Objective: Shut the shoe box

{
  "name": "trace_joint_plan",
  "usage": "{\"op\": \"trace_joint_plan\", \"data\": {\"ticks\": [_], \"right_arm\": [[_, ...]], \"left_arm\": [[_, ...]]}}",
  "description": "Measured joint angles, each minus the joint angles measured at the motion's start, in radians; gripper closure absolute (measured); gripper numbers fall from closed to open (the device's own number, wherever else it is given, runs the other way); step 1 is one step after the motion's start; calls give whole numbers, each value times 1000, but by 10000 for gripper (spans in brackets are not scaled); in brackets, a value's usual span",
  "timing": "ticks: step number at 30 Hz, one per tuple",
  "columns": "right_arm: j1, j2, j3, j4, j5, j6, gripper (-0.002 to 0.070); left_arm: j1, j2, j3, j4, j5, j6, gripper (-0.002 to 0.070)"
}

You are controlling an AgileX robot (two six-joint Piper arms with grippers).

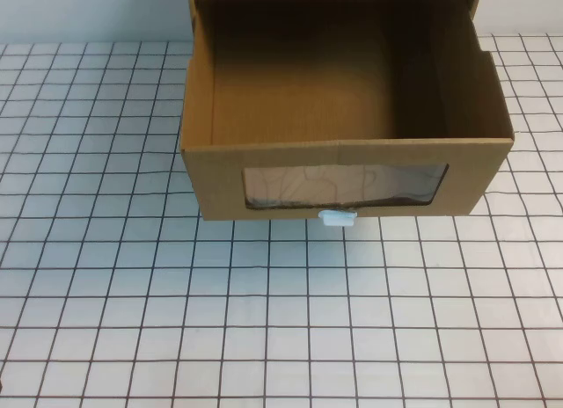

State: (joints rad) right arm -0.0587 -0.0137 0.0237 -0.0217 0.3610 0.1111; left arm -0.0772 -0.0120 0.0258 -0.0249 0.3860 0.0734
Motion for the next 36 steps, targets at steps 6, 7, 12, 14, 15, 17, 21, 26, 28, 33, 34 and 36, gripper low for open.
{"op": "trace_joint_plan", "data": {"ticks": [6, 7, 12, 14, 15, 17, 21, 26, 28, 33, 34, 36], "right_arm": [[0, 0, 0, 0, 0, 0, 690], [0, 0, 0, 0, 0, 0, 690], [0, 0, 0, 0, 0, 0, 690], [0, 0, 0, 0, 0, 0, 690], [0, 0, 0, 0, 0, 0, 690], [0, 0, 0, 0, 0, 0, 690], [0, 0, 0, 0, 0, 0, 690], [0, 0, 0, 0, 0, 0, 690], [0, 0, 0, 2, 0, 0, 690], [0, 0, 0, 6, 0, 0, 690], [0, 0, 0, 6, 0, 0, 690], [0, 0, 0, 14, 0, 0, 690]], "left_arm": [[0, 0, 0, 0, 0, 0, 677], [0, 0, 0, 0, 0, 0, 677], [0, 0, 0, 0, 0, 0, 677], [0, 0, 0, 0, 0, 0, 677], [0, 0, 0, 0, 0, 0, 677], [0, 0, 0, 0, 0, 0, 677], [0, 0, 0, 0, 0, 0, 677], [0, 0, 0, 0, 0, 0, 677], [0, 0, 0, 0, 0, 0, 678], [0, 0, 0, 14, 0, 0, 678], [0, 0, 0, 14, -2, 0, 677], [0, 0, 0, 16, -8, 0, 678]]}}
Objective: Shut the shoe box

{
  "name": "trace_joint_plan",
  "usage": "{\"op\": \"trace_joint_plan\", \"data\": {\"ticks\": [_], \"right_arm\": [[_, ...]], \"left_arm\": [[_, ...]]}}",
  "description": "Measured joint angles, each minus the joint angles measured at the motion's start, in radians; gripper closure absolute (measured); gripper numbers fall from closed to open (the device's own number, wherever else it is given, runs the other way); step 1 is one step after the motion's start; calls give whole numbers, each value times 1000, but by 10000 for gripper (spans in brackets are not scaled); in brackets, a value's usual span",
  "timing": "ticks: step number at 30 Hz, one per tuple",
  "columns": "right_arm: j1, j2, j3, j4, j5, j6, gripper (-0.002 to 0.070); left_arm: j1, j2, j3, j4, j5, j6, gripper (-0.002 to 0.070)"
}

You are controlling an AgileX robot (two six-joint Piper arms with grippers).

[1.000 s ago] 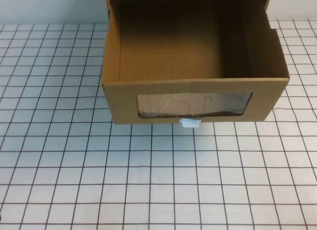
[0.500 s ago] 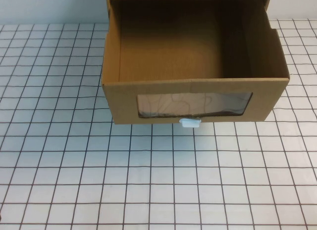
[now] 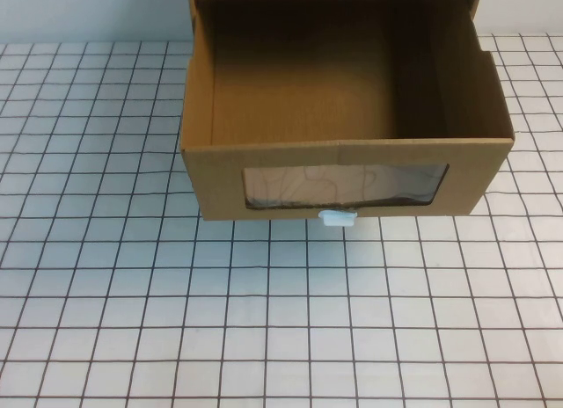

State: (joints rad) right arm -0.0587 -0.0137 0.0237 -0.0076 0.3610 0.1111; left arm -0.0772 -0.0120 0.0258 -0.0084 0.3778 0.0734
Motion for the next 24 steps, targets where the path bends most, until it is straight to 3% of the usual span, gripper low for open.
{"op": "trace_joint_plan", "data": {"ticks": [4, 7, 11, 14, 18, 24], "right_arm": [[0, 0, 0, 93, -14, 0, 690], [0, 0, 0, 277, -63, 0, 690], [0, 0, 0, 713, -120, 0, 690], [0, 0, 0, 944, -146, 0, 690], [0, 0, 0, 1021, -158, 0, 690], [0, 0, 0, 1035, -160, 0, 690]], "left_arm": [[0, 0, 0, -32, -23, 0, 678], [0, 0, 0, -117, -85, 0, 677], [0, 0, 0, -372, -242, -33, 677], [0, 0, 0, -555, -357, -84, 677], [0, 0, 0, -664, -450, -102, 677], [0, 0, 0, -712, -486, -112, 678]]}}
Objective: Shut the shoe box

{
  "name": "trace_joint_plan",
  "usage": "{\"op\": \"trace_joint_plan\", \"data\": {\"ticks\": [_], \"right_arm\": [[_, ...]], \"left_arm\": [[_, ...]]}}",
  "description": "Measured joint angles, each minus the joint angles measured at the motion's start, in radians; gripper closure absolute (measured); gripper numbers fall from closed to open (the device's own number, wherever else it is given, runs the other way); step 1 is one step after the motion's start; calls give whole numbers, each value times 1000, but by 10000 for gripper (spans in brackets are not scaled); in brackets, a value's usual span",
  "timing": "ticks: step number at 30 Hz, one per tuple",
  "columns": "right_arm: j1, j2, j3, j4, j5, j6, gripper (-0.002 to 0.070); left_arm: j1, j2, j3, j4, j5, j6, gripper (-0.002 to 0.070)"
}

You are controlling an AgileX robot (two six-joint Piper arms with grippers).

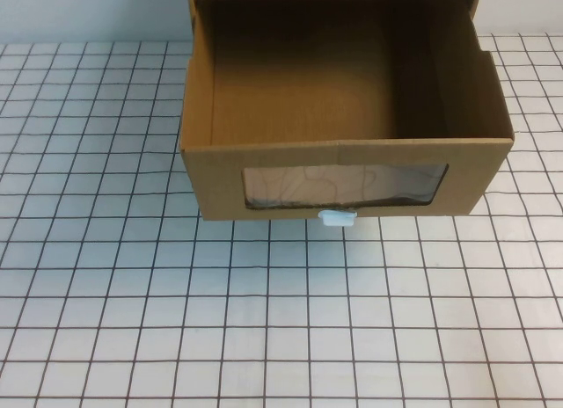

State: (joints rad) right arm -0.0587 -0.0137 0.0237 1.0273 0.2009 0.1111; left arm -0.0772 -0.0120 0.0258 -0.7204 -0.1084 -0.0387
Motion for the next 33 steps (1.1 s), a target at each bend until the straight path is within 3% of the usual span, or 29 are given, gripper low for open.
{"op": "trace_joint_plan", "data": {"ticks": [5, 10, 14, 19, 24, 29, 33], "right_arm": [[0, 0, 0, -21, 74, -96, 690], [0, 0, 0, -28, 116, -204, 690], [0, 45, -41, -38, 162, -396, 690], [0, 161, -140, 95, 126, -645, 690], [0, 227, -162, 286, 36, -832, 690], [0, 345, -233, 287, 216, -1083, 690], [0, 508, -346, 224, 336, -1180, 689]], "left_arm": [[0, 0, 0, -24, -5, -23, 677], [0, 36, -88, 90, 135, 13, 677], [0, 251, -330, 246, 297, 126, 677], [0, 579, -684, 284, 481, 321, 677], [0, 889, -1048, 174, 659, 601, 677], [0, 1151, -1344, 23, 831, 758, 677], [0, 1361, -1573, -34, 907, 809, 678]]}}
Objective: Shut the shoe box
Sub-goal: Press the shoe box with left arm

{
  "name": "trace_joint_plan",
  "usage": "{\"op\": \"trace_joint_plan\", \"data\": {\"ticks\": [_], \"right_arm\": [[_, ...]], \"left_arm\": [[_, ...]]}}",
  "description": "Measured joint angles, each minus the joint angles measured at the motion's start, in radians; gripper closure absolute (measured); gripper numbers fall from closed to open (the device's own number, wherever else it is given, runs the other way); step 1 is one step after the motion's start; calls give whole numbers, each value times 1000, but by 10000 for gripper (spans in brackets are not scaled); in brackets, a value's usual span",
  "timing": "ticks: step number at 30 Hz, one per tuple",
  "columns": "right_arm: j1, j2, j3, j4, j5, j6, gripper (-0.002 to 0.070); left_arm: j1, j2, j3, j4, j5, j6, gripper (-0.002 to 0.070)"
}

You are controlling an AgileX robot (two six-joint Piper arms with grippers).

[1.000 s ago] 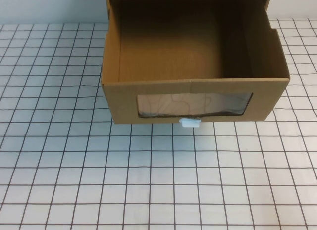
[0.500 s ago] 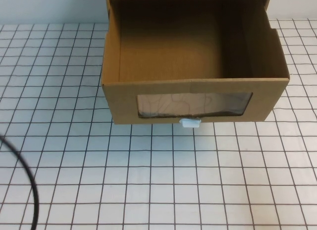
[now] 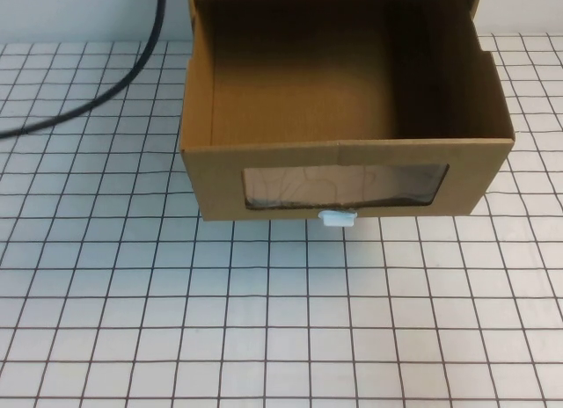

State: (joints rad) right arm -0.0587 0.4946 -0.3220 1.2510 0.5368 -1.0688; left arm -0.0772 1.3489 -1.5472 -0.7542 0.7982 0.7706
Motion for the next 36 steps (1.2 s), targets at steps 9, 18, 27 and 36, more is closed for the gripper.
{"op": "trace_joint_plan", "data": {"ticks": [9, 18, 27, 36], "right_arm": [[14, 281, -206, -61, 236, -90, 689], [164, 409, -337, -71, 246, -120, 689], [373, 580, -408, -123, 178, -123, 689], [503, 721, -524, -150, 104, -123, 689]], "left_arm": [[-91, 341, -415, -13, 78, 17, 677], [-130, 627, -669, -131, 87, 17, 677], [-146, 825, -846, -169, 95, -13, 677], [-149, 870, -854, -123, 117, -60, 677]]}}
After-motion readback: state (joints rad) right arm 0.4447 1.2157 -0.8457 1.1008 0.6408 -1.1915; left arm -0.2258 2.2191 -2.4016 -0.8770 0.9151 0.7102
